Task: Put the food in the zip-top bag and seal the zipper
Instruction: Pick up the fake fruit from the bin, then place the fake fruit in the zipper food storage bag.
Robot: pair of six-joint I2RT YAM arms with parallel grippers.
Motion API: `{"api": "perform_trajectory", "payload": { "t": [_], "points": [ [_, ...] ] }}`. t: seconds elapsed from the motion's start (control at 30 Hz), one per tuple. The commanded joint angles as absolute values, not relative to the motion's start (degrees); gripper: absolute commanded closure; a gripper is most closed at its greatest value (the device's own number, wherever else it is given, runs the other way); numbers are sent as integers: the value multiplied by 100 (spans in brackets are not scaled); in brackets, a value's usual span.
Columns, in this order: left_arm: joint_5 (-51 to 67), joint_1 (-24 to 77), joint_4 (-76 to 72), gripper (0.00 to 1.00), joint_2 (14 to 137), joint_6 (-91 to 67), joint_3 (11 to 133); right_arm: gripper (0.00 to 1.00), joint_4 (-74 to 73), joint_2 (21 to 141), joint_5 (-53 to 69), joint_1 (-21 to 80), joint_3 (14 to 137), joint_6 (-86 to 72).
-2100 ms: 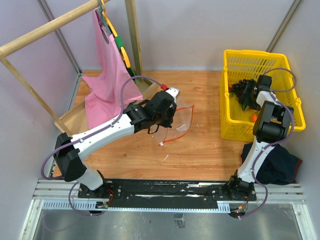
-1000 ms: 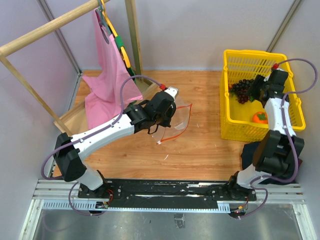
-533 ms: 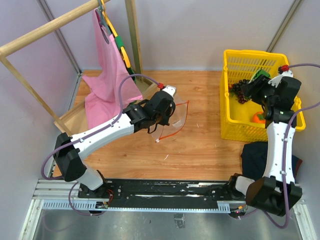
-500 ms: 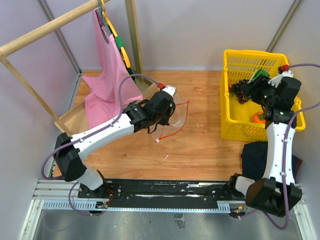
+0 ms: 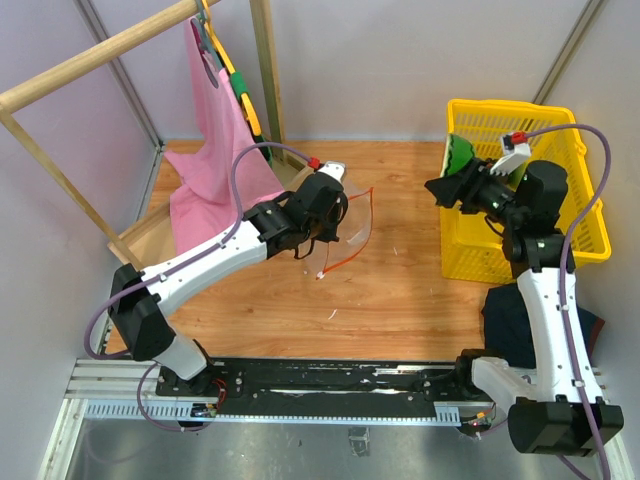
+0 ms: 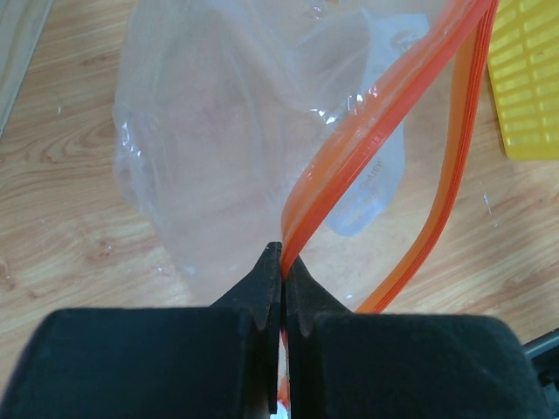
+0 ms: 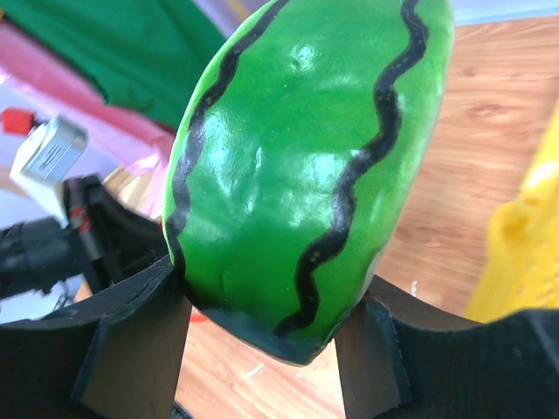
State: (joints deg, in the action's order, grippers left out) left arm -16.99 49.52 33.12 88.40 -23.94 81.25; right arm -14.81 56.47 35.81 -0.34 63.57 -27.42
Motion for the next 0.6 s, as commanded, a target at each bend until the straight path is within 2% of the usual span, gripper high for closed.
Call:
{"api": "perform_trajectory", "payload": {
  "t": [0.0,0.27,0.57],
  "points": [
    [-1582,4815,3223,100,8927,-2599,8353,99,-1216,5453,4112,476,6127,-2883],
    [-1445,4713,3221,100,9100,-2710,8459,99,-1018,5544,4795,1331,5596,-3134],
    [-1398,4676,3233,100,9208,-2790,8529,99,-493,5723,4800,2091,5012,-3652]
  ]
}}
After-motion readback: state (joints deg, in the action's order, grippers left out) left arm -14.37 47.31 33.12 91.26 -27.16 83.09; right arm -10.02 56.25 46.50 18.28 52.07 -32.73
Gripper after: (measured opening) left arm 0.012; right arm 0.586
